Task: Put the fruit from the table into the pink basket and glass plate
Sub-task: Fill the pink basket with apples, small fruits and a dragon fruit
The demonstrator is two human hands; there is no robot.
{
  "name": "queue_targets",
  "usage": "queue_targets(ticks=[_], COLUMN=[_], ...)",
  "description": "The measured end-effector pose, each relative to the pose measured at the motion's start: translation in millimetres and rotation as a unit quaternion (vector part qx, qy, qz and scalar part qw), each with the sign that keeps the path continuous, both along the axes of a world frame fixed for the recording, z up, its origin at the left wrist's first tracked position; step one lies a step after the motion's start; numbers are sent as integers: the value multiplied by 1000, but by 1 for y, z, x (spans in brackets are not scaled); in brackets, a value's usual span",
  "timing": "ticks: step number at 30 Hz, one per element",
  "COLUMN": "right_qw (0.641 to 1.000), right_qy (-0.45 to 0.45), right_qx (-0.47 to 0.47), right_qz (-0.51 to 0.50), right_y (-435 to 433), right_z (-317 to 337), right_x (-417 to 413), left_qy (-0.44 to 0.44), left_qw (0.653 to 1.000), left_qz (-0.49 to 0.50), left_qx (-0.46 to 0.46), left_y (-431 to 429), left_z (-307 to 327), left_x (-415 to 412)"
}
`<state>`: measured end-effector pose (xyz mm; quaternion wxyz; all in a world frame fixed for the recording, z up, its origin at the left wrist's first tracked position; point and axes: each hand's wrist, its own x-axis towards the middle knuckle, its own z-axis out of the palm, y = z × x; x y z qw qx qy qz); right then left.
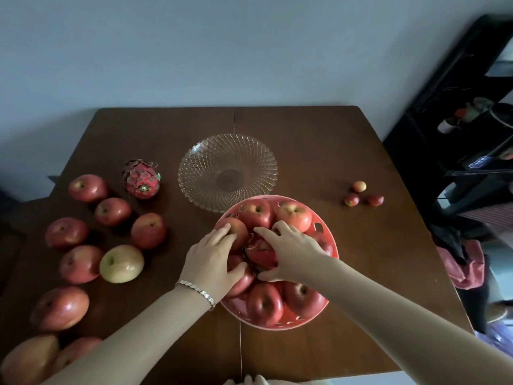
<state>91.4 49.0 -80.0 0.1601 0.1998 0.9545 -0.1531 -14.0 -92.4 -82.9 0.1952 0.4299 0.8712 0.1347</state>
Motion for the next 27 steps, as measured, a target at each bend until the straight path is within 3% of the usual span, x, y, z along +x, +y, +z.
queue_targets(ticks=[3, 5, 7, 9, 13, 16, 21, 24, 27], right_qw=[994, 979, 958, 943, 922, 921, 943, 955, 949], right_qy=[13, 92, 176, 193, 165, 99, -43, -53, -23], right_qx=[-106, -167, -177, -171, -101, -41, -47, -72, -92], right_qz=[-24, -73, -141, -210, -336, -375, -327, -283, -300], right_y=[6, 20, 48, 80, 165, 219, 269, 282, 295], right_z=[15, 26, 33, 31, 12, -7, -52, -72, -82], right_x=[4, 14, 31, 50, 85, 93, 89, 87, 88], left_qy=[16, 11, 0, -24, -32, -2, 18, 50, 95], left_qw=[997, 991, 988, 988, 990, 990, 982, 962, 931], left_qz=[23, 16, 2, -17, -90, -132, -185, -241, -309], left_qx=[72, 129, 155, 152, 105, 50, -39, -118, -171], left_y=[13, 28, 51, 76, 144, 189, 254, 289, 326], left_z=[12, 21, 31, 40, 46, 42, 19, -4, -25], left_x=[-4, -6, -2, 5, 28, 42, 53, 52, 50])
